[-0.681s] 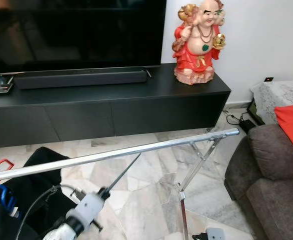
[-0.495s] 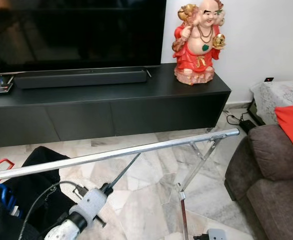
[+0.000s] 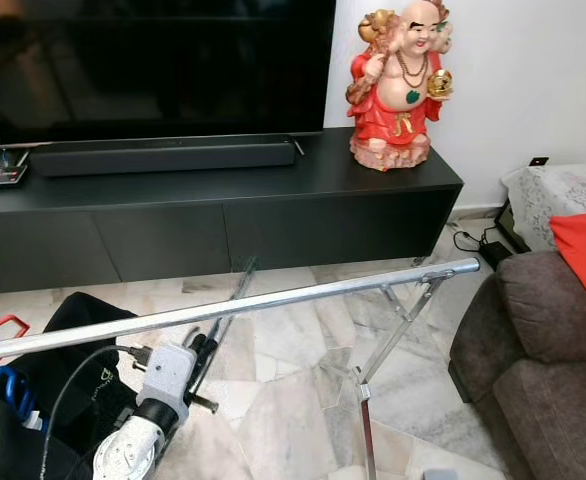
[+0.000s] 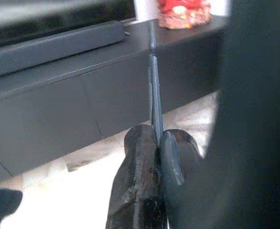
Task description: Hang hanger
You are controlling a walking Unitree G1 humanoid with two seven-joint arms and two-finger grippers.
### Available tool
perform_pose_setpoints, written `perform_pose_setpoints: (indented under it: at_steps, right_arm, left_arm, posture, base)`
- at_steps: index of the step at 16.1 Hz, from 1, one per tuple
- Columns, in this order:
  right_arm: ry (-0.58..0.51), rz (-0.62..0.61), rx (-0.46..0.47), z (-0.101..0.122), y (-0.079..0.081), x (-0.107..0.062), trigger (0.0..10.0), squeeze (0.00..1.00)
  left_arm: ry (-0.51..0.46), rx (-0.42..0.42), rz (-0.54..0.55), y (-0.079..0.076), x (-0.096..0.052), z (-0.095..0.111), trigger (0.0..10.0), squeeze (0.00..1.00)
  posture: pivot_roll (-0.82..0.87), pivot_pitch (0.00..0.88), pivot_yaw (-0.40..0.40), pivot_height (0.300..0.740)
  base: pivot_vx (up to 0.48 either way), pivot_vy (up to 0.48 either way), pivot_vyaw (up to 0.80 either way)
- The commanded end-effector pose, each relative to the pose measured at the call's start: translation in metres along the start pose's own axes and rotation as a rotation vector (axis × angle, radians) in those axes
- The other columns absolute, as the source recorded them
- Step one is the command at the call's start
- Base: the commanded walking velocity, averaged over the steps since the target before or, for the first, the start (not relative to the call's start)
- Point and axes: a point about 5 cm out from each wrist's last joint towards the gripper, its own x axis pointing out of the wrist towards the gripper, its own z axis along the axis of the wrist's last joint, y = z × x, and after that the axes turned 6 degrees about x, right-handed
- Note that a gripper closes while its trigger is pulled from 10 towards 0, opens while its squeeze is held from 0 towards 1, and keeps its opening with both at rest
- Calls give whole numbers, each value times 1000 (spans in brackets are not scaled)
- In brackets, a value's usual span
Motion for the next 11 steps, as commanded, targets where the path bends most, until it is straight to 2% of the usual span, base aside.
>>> perform_pose_setpoints:
  at_steps: [1, 6, 11]
  right_arm:
    - [22, -5, 4, -7, -2, -1, 10000, 0]
    - [27, 6, -6, -10, 7, -1, 10000, 0]
    - [22, 26, -14, -6, 24, 2, 10000, 0]
  left_arm:
    - [-2, -29, 27, 4, 0, 3, 10000, 0]
    - [-17, -156, 76, -1, 6, 13, 10000, 0]
    - [-24, -172, 94, 2, 6, 19, 10000, 0]
  posture:
    - [51, 59, -47, 740]
    - [48, 69, -44, 740]
    - [49, 76, -41, 740]
  base:
    - [0, 0, 0]
    - [0, 0, 0]
    - [0, 0, 0]
